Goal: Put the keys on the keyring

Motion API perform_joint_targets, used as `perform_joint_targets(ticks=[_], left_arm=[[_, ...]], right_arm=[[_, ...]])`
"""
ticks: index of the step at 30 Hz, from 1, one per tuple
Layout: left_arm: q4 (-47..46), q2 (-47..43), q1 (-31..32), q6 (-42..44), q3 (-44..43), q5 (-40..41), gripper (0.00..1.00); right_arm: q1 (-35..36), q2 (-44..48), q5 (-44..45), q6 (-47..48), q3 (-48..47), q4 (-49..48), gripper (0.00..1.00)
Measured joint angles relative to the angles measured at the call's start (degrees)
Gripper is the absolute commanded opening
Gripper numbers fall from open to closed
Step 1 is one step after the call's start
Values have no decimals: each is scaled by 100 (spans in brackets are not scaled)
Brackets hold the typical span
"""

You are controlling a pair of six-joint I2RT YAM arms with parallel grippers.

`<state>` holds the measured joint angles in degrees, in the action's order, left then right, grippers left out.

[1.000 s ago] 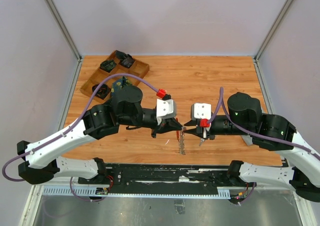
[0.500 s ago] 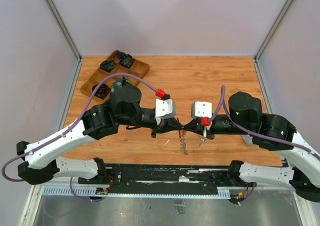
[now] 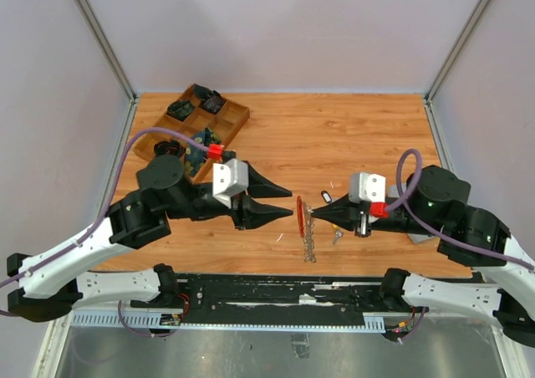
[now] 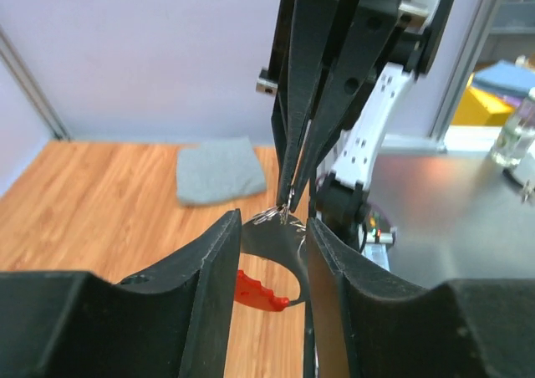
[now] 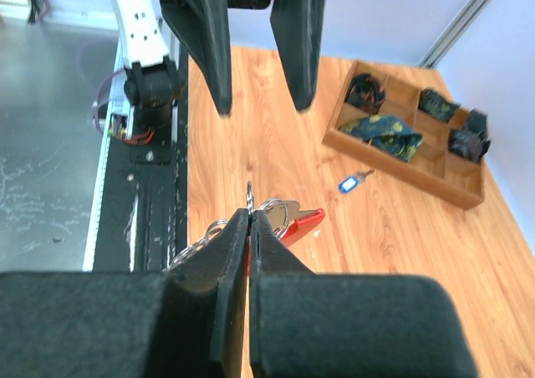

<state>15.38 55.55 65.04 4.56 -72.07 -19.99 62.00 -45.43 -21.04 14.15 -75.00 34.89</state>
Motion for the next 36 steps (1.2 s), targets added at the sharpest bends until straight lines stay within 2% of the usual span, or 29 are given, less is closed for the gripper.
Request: perform_joint_targets(ticks=[7, 16, 36], left_arm=[[-1010, -407, 0, -400, 247, 55, 42], [-1530, -79, 0, -592, 273, -190, 39], [-1709, 44, 0, -608, 310, -286, 31]], right_arm=[[0, 715, 9, -315, 680, -1241, 1], [0, 822, 127, -734, 1010, -2457, 1], [0, 584, 153, -911, 1010, -2883, 1]])
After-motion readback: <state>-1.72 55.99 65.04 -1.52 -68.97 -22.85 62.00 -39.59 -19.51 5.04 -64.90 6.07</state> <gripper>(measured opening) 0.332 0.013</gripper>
